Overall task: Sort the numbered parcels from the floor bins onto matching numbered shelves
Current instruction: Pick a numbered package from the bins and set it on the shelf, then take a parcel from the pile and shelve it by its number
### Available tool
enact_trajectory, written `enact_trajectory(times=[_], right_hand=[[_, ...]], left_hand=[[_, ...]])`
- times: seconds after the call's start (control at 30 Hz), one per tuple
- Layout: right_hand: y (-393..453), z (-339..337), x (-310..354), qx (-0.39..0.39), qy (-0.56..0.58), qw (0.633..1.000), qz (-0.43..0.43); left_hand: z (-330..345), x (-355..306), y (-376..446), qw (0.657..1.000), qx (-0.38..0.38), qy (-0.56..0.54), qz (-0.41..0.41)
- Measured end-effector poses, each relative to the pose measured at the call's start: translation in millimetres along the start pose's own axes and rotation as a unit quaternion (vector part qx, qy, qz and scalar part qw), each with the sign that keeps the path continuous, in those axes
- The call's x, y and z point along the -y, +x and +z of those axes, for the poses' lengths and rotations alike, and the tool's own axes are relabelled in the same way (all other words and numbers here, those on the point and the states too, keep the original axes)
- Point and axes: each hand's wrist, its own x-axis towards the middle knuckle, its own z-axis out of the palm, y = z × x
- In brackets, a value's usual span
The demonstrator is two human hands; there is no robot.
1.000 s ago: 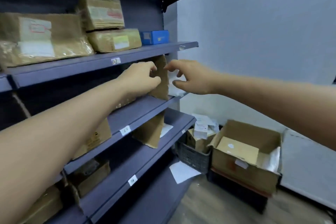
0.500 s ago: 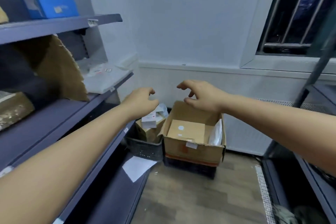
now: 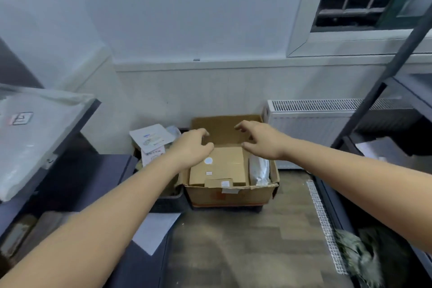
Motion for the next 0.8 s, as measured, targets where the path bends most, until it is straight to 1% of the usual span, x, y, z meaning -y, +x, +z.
enact_trajectory(times=[0.1, 0.23, 0.4, 0.5, 0.63, 0.8], right_hand=[[36.5, 22.2, -25.8, 0.032, 0.018, 0.999, 0.022], [94.4, 54.4, -63.0, 0.082, 0.013, 0.996, 0.022], [166.0, 91.3, -111.7, 0.143, 0.040, 0.989, 0.028], [201.8, 116.8, -141.5, 0.185, 0.048, 0.981, 0.039], [235.4, 157.8, -178.7, 0.239, 0.064, 0.966, 0.077], [256.7, 219.2, -214.3, 0.301, 0.088, 0.940, 0.136]], left_hand=[[20.2, 16.2, 45.5, 0.999, 0.034, -0.002, -0.012], [48.4, 37.1, 107.4, 0.998, 0.050, 0.007, -0.030], [89.1, 62.0, 181.6, 0.989, 0.092, -0.035, -0.109], [116.1, 80.3, 218.5, 0.976, 0.127, -0.070, -0.163], [156.5, 109.3, 250.3, 0.948, 0.175, -0.118, -0.239], [206.5, 149.0, 284.0, 0.922, 0.230, -0.119, -0.289]])
